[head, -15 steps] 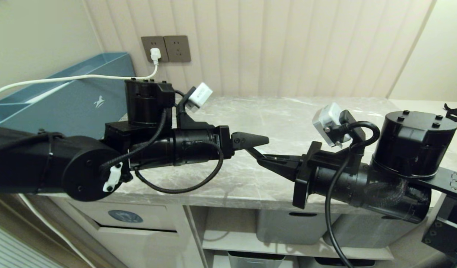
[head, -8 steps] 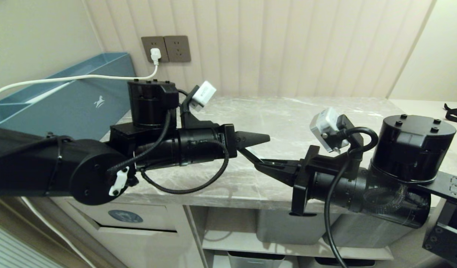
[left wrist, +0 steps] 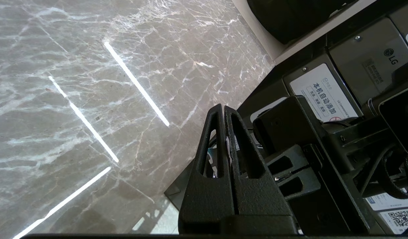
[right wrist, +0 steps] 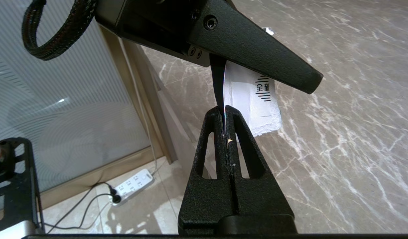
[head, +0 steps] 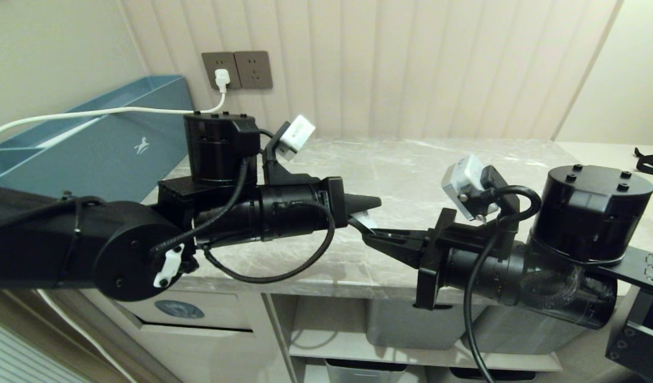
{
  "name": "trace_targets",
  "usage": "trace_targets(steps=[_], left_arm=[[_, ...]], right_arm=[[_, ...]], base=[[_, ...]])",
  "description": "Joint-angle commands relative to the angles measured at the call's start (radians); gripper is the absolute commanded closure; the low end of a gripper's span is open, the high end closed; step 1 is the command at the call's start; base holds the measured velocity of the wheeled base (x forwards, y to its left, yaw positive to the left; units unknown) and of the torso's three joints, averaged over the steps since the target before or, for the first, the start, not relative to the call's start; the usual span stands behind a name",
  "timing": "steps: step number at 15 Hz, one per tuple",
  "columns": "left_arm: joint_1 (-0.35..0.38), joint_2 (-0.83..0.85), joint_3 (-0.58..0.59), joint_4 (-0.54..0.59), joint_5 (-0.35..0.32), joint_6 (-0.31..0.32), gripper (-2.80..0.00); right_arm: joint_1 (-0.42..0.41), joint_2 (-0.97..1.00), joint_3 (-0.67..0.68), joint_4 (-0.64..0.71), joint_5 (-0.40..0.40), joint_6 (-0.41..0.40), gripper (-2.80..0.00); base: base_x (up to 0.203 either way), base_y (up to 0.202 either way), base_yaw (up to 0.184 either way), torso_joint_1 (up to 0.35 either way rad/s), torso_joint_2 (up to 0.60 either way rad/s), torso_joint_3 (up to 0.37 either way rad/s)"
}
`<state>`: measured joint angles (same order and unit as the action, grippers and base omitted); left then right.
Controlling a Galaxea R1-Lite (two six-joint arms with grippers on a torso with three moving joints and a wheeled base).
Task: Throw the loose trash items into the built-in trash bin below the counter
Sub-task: Hand it to the other hand
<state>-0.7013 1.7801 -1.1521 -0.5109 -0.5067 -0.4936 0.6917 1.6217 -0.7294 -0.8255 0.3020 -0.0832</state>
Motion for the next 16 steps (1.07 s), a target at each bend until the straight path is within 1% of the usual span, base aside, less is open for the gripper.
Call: trace_targets(steps=[1,3,4,6,7,9,10,11,12,13,14,16], left_arm=[[-0.004,-0.007,0.002,-0.001,-0.003,-0.002,0.00],[-0.004,-0.007,0.002,0.000,-0.003,-0.002,0.00],[-0.007,-0.008,0.002,0.000,-0.003,-0.002,0.00],[-0.007,-0.006,0.000,-0.001,0.008,-0.001,0.00],[-0.006,-0.001,-0.004,-0.003,0.035,0.000,0.00],[0.008,0.020,-0.021,-0.004,0.133,0.002,0.00],[0.030,0.028,-0.036,-0.007,0.172,0.002,0.00],[0.063,0.030,-0.053,-0.012,0.222,0.005,0.00],[0.091,0.018,-0.058,-0.012,0.240,0.012,0.00],[0.111,-0.001,-0.059,-0.012,0.245,0.015,0.00],[0.135,-0.017,-0.060,-0.011,0.246,0.016,0.00],[0.178,-0.040,-0.062,-0.011,0.249,0.028,0.00]], right_arm=[[0.000,0.000,-0.002,-0.006,-0.018,-0.001,0.00],[0.002,-0.003,-0.004,-0.006,-0.061,0.005,0.00],[0.002,-0.015,0.008,-0.004,-0.062,0.005,-2.80],[0.003,-0.036,0.029,-0.005,-0.063,0.005,-2.80],[0.007,-0.051,0.041,-0.004,-0.064,0.005,-2.80],[0.006,-0.105,0.069,-0.004,-0.082,0.006,-2.80],[0.000,-0.135,0.079,-0.003,-0.118,0.011,-2.80],[-0.010,-0.174,0.089,-0.001,-0.170,0.026,-2.80],[-0.023,-0.212,0.110,0.004,-0.210,0.047,-2.80],[-0.041,-0.253,0.134,0.014,-0.232,0.062,-2.80],[-0.076,-0.293,0.155,0.030,-0.242,0.069,-2.80],[-0.200,-0.366,0.192,0.051,-0.250,0.068,-2.80]], base=[[0.000,0.000,0.000,0.000,0.00,0.000],[0.000,0.000,0.000,0.000,0.00,0.000],[0.000,0.000,0.000,0.000,0.00,0.000],[0.000,0.000,0.000,0.000,0.00,0.000],[0.000,0.000,0.000,0.000,0.00,0.000],[0.000,0.000,0.000,0.000,0.00,0.000],[0.000,0.000,0.000,0.000,0.00,0.000],[0.000,0.000,0.000,0.000,0.00,0.000],[0.000,0.000,0.000,0.000,0.00,0.000],[0.000,0.000,0.000,0.000,0.00,0.000],[0.000,0.000,0.000,0.000,0.00,0.000],[0.000,0.000,0.000,0.000,0.00,0.000]])
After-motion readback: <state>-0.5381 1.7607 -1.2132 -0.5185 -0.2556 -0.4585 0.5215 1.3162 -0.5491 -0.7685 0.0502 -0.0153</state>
